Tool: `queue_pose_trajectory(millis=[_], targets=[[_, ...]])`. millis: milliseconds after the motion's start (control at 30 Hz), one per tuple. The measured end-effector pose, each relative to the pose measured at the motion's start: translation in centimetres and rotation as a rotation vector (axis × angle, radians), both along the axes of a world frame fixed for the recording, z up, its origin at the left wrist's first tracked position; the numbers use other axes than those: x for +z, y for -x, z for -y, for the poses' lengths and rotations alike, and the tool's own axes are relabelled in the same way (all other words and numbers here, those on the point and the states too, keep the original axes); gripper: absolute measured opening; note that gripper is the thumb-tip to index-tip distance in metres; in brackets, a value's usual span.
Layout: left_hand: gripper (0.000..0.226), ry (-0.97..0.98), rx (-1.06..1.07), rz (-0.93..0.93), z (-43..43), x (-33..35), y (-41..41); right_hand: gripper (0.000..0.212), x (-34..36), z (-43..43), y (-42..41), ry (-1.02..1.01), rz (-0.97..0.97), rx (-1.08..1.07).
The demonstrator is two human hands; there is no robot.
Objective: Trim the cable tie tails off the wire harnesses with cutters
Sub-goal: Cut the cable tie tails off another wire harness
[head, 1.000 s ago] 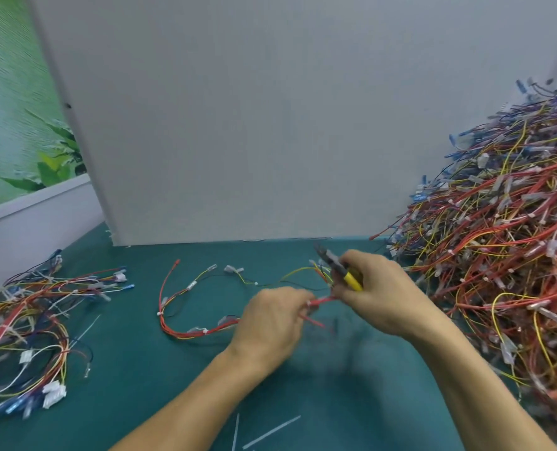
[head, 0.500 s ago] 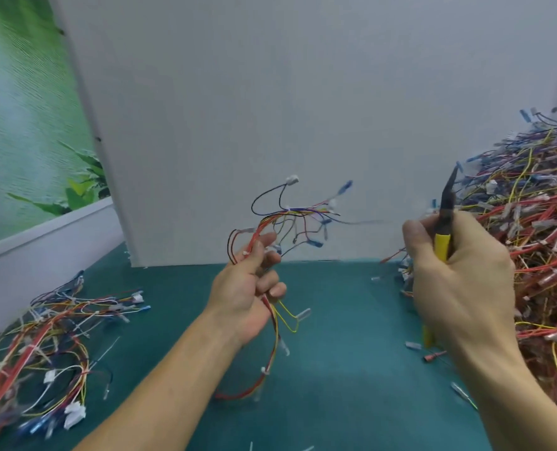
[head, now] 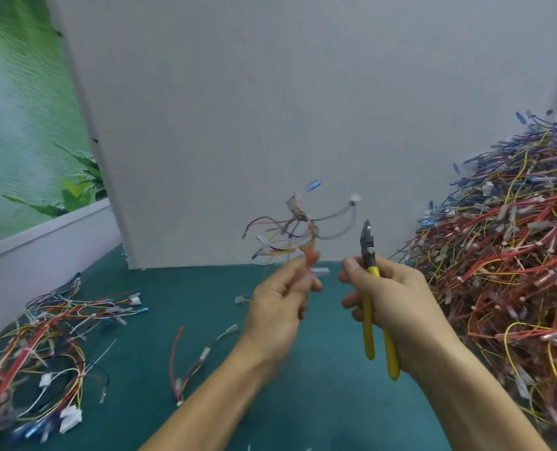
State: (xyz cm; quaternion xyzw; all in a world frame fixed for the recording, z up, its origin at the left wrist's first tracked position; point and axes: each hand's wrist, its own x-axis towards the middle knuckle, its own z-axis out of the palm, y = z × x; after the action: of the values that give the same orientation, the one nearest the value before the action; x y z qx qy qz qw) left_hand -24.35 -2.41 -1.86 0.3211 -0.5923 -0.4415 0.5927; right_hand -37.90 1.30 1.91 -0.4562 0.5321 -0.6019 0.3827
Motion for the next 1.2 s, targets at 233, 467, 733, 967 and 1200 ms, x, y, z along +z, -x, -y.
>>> queue_pose_trajectory(millis=[233, 467, 733, 967, 1200], targets=[[0.019, 0.480, 0.153, 0.524, -1.3, -3.6, 1.5, 0.012, -0.6, 1.0, 1.4, -0.002, 0.127, 0.010], [0.059, 0.515, 0.124, 0.886, -1.5, -5.9, -0.7, 0.016, -1.6, 2.2, 3.4, 0.104, 0.209, -0.119], [0.035, 0.306, 0.236, 1.233, -0.8, -9.5, -8.1, 0.005, -2.7, 2.8, 7.2, 0.106, -0.125, -0.254], [0.034, 0.258, 0.296, 1.220, -0.3, -8.8, -12.7, 0.016, -2.8, 2.3, 7.0, 0.045, -0.743, -0.295], [0.035, 0.416, 0.369, 1.435, 0.0, -7.6, -14.2, 0.017, -3.2, 2.7, 7.2, -0.034, -0.788, -0.236]])
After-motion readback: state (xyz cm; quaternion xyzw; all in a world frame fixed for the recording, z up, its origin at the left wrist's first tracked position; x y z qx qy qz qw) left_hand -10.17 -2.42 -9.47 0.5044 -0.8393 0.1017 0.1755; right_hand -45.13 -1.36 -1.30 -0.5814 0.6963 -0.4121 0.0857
